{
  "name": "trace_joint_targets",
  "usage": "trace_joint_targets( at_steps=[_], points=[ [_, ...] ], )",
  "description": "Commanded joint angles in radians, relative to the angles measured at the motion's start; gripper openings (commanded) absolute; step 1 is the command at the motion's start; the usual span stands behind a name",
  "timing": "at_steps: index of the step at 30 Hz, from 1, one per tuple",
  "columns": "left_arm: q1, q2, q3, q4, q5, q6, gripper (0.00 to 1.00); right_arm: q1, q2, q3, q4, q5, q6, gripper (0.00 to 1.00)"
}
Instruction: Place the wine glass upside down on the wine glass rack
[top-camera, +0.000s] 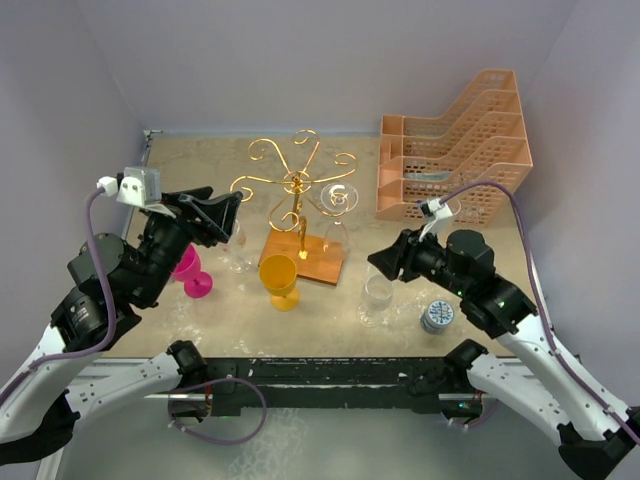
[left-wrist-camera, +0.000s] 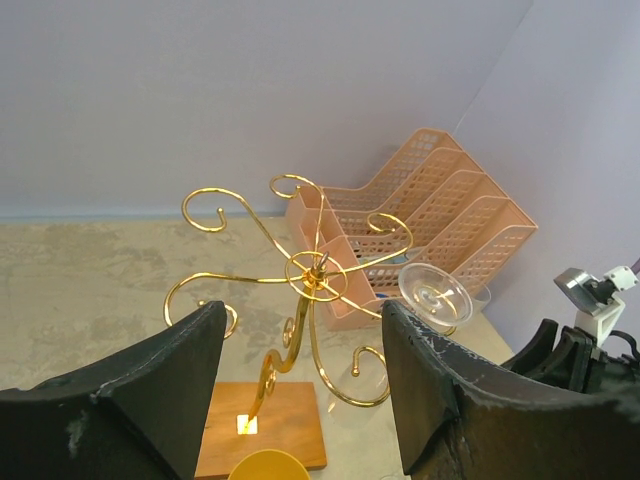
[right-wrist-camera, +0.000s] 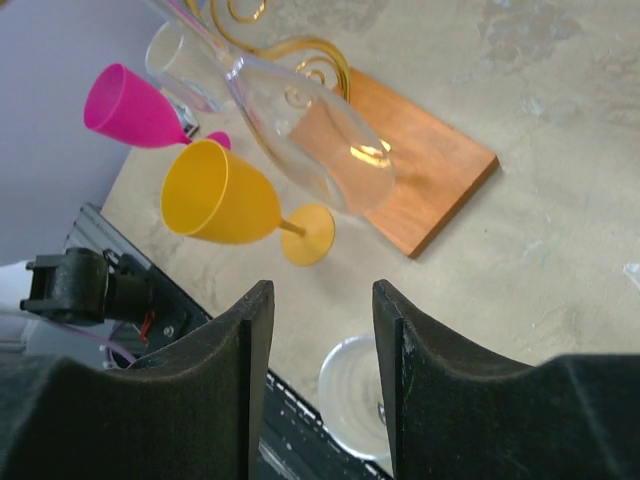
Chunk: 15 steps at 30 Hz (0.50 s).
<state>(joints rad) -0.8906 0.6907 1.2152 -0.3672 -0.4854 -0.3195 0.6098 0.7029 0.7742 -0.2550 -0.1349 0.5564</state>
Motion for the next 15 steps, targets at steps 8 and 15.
trace_joint_targets(
  at_steps=[8,15],
  points=[
    [0.002,0.021,-0.014,0.044,-0.031,0.016,0.61,0.001,-0.012,-0.009,-0.16,-0.069,-0.057,0.42],
    [0.001,0.026,-0.026,0.052,-0.039,0.012,0.61,0.009,0.013,-0.032,-0.147,-0.111,-0.067,0.4]
  ],
)
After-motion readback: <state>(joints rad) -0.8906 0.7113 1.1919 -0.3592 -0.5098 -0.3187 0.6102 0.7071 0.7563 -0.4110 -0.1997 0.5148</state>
